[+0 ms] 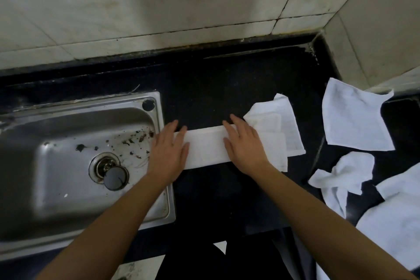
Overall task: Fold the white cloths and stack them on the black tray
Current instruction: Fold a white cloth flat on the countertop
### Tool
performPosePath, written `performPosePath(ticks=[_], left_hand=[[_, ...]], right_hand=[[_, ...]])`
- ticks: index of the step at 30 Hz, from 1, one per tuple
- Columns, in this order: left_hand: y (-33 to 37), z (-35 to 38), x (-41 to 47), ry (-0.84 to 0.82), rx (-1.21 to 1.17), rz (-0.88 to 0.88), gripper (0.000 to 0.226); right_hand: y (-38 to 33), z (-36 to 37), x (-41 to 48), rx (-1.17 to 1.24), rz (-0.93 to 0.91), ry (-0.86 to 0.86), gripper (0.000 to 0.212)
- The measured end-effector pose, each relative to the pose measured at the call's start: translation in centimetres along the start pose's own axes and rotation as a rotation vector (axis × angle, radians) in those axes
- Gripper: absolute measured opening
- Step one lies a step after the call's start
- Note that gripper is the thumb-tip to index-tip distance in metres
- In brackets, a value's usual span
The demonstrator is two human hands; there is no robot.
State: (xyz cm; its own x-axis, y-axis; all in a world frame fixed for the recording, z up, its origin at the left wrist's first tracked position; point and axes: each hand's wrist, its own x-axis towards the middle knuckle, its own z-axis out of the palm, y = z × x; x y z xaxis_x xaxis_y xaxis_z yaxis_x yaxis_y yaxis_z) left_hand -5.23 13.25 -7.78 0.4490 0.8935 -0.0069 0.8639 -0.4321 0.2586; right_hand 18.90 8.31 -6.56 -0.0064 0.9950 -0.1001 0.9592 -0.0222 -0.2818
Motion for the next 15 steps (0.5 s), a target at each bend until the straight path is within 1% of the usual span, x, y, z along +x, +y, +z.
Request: performPosePath(ticks=[2, 4, 11, 13, 15], left_hand=[[0.5, 1.2, -0.5, -0.165, 0.084, 0.076, 0.061], [0.2, 2.3, -1.0, -0.258, 0.149, 0.091, 0.068], [-0.2, 2.8, -1.5, -0.34, 0.182, 0.084, 0.073], [-0.3, 2.6, -1.3, -0.356, 0.17, 0.08, 0.075], [-0.1, 2.1, -1.0, -0.356, 0.163, 0.076, 0.077]], right_hand=[[-0.3, 1.5, -0.5, -0.08, -0.053, -0.128, 0.066], [0.0, 2.7, -0.7, -0.125, -0.023, -0.204, 0.074], [0.2, 2.9, -1.0, -0.133, -0.001, -0.24, 0.078], [-0.2, 2.0, -1.1, -0.071, 0.06, -0.225, 0.079], [-0.5, 0.7, -1.3, -0.002, 0.174, -0.157, 0.073]])
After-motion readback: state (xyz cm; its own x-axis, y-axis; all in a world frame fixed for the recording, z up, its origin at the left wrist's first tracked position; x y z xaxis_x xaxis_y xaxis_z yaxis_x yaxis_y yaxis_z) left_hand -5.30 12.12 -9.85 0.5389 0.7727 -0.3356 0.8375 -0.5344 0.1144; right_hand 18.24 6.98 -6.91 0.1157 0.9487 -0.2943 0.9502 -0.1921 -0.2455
